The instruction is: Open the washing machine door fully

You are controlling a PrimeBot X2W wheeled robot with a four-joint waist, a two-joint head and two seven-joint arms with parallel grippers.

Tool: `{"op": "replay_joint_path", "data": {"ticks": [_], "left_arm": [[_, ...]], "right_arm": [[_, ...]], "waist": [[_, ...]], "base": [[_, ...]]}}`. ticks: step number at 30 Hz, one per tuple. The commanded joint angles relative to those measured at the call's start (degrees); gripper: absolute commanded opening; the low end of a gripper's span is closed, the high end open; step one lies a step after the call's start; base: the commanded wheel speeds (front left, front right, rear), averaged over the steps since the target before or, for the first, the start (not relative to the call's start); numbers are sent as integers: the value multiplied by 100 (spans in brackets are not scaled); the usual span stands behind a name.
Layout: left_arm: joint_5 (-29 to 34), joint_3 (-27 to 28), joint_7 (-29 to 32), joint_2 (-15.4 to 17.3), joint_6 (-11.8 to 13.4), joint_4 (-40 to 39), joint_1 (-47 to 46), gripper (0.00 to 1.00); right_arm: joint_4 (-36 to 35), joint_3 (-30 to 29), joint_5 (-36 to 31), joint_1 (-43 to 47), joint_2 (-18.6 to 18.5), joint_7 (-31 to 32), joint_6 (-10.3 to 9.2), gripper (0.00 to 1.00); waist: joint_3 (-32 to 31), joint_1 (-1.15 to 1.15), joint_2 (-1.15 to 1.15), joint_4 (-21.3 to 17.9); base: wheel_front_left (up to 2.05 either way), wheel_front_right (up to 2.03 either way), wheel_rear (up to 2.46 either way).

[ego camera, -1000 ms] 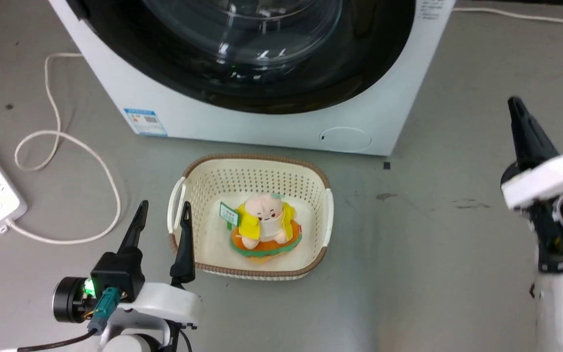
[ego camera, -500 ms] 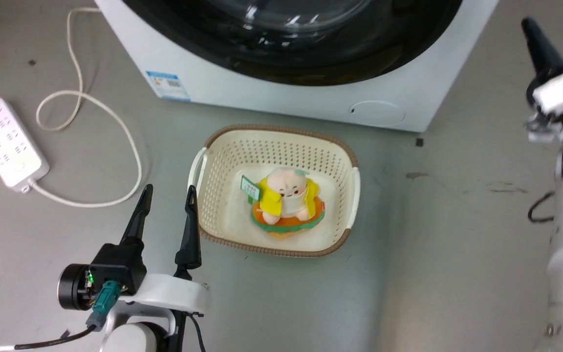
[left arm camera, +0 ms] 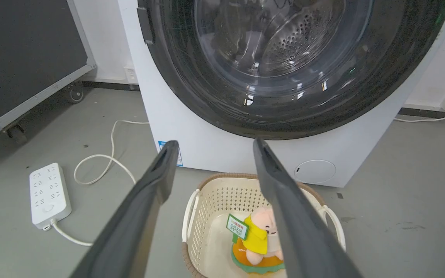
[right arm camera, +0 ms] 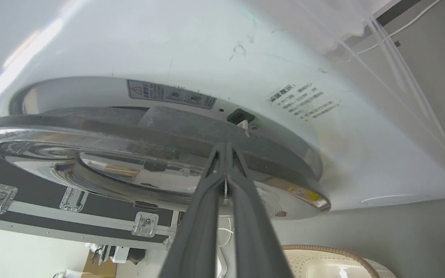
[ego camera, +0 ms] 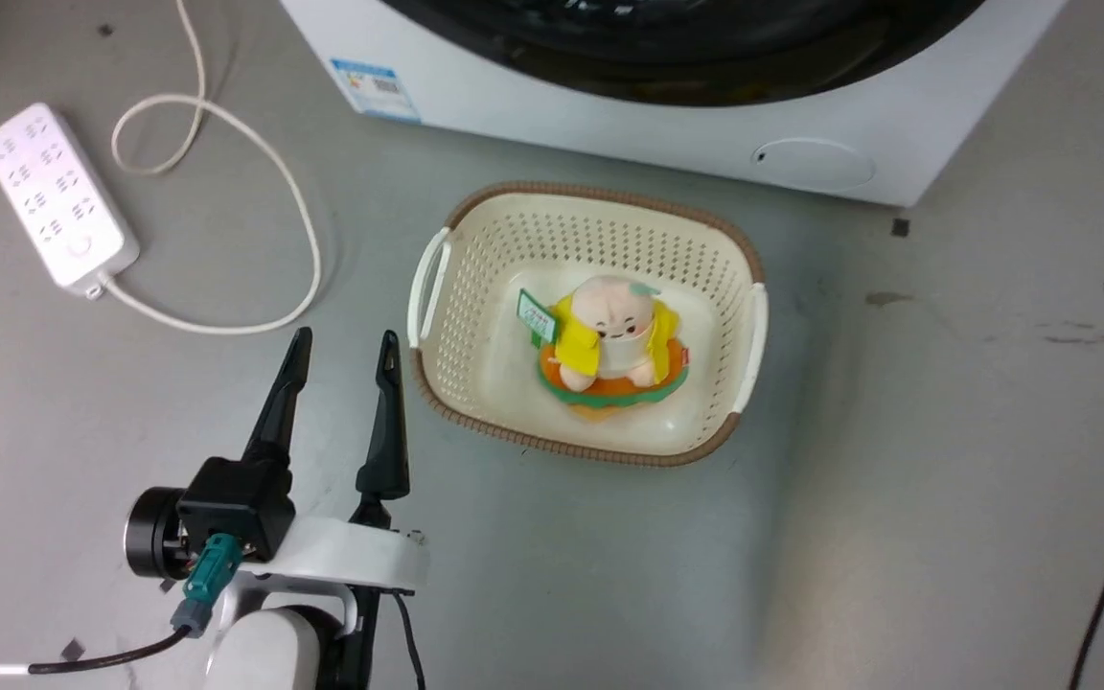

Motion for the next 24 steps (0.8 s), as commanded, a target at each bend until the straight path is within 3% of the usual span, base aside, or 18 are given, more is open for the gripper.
{"op": "replay_joint_path", "data": {"ticks": [1, 18, 24], "left_arm": [[-45, -44, -76, 4, 59, -24, -133, 100], [-262, -314, -267, 5, 174, -60, -354, 100], [-340, -367, -339, 5, 234, -43, -436, 100]], "right_arm": [[335, -161, 99, -408, -139, 120, -1, 0], [2123, -737, 176, -2190, -586, 657, -2, 0], [2621, -864, 232, -2406, -731, 1103, -3, 0]], "waist": [[124, 0, 0, 113], [650, 0, 0, 488], [670, 0, 0, 561]], "base": [[0, 0, 0], [0, 0, 0], [0, 0, 0]]}}
